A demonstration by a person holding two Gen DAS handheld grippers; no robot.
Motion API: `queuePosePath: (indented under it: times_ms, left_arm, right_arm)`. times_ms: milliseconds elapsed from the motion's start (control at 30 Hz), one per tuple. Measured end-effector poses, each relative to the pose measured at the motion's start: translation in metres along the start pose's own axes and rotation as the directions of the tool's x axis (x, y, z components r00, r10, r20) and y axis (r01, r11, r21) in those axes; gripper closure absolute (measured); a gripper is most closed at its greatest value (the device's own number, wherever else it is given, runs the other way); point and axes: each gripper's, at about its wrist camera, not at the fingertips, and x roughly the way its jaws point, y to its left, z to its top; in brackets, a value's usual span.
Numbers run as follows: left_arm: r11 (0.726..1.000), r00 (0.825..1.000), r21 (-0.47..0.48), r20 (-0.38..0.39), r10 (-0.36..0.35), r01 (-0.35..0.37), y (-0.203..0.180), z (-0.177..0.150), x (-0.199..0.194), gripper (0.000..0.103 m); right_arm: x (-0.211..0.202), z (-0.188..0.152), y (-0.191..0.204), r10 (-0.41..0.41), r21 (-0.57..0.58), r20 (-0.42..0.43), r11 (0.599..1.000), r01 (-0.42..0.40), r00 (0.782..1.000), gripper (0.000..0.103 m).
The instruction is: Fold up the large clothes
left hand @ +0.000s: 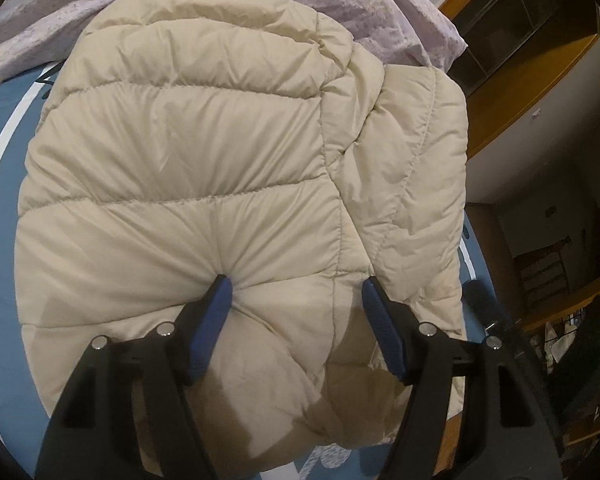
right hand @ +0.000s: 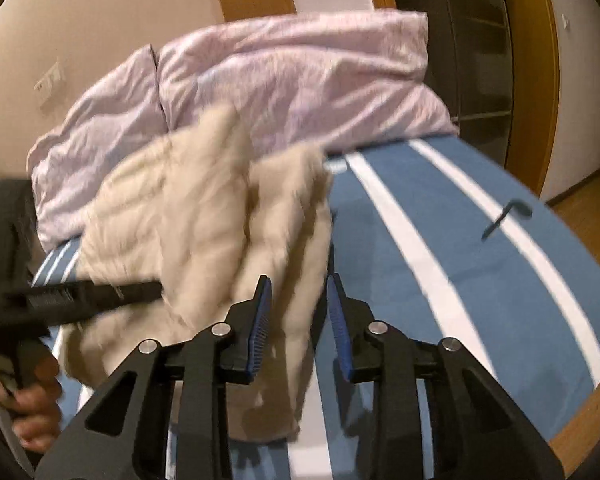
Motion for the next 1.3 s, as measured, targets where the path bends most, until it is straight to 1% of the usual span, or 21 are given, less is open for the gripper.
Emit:
queuePosePath:
  times_ms: [100, 167, 300, 467, 667, 833, 933, 1167, 1233, 1300]
  left_arm:
    - [1.0, 1.0, 0.004, 0.0, 0.003, -0.003, -0.001, 0.001, 0.002, 0.036]
    - [1.0, 1.0, 0.008, 0.002, 0.007, -0.007, -0.002, 0.002, 0.003, 0.036]
    - [0.999, 1.0, 0.028, 0.007, 0.019, -0.02, -0.005, 0.0, 0.004, 0.035]
    - [0.999, 1.0, 0.042, 0.009, 0.021, -0.022, -0.004, 0.0, 0.004, 0.035]
    - [0.998, 0.999, 0.058, 0.028, 0.019, -0.021, -0.004, -0.003, -0.001, 0.035]
    - [0.998, 0.999, 0.067, 0.04, 0.002, -0.005, -0.001, -0.006, -0.015, 0.035]
    - [0.997, 0.998, 0.08, 0.055, 0.008, -0.012, -0.001, -0.004, -0.025, 0.035]
    - [0.99, 0.991, 0.117, 0.12, 0.066, -0.08, 0.002, 0.006, -0.048, 0.035]
    - [0.987, 0.985, 0.118, 0.143, 0.096, -0.114, 0.005, 0.011, -0.055, 0.035]
    - [0.98, 0.976, 0.117, 0.169, 0.139, -0.16, 0.007, 0.018, -0.059, 0.035]
  right_arm:
    - [0.005, 0.014, 0.014, 0.044, -0.022, 0.011, 0.999, -0.044, 0.999, 0.08]
    - [0.01, 0.02, 0.025, 0.08, -0.036, 0.001, 0.996, -0.08, 0.997, 0.081]
    - [0.025, 0.026, 0.043, 0.113, -0.055, -0.026, 0.992, -0.114, 0.993, 0.085]
    - [0.046, 0.023, 0.043, 0.097, -0.042, -0.066, 0.994, -0.1, 0.993, 0.086]
    - [0.07, 0.007, 0.027, 0.036, -0.032, -0.138, 0.999, -0.041, 0.99, 0.088]
    - [0.08, -0.005, 0.023, -0.015, -0.064, -0.172, 0.998, 0.004, 0.985, 0.088]
    - [0.083, -0.011, 0.02, -0.032, -0.068, -0.188, 0.997, 0.019, 0.982, 0.088]
    - [0.086, -0.018, 0.008, -0.024, -0.038, -0.213, 0.999, 0.016, 0.977, 0.088]
    - [0.086, -0.019, 0.007, -0.022, -0.035, -0.215, 0.999, 0.015, 0.976, 0.088]
    - [0.086, -0.02, 0.007, -0.02, -0.034, -0.214, 0.999, 0.013, 0.977, 0.088]
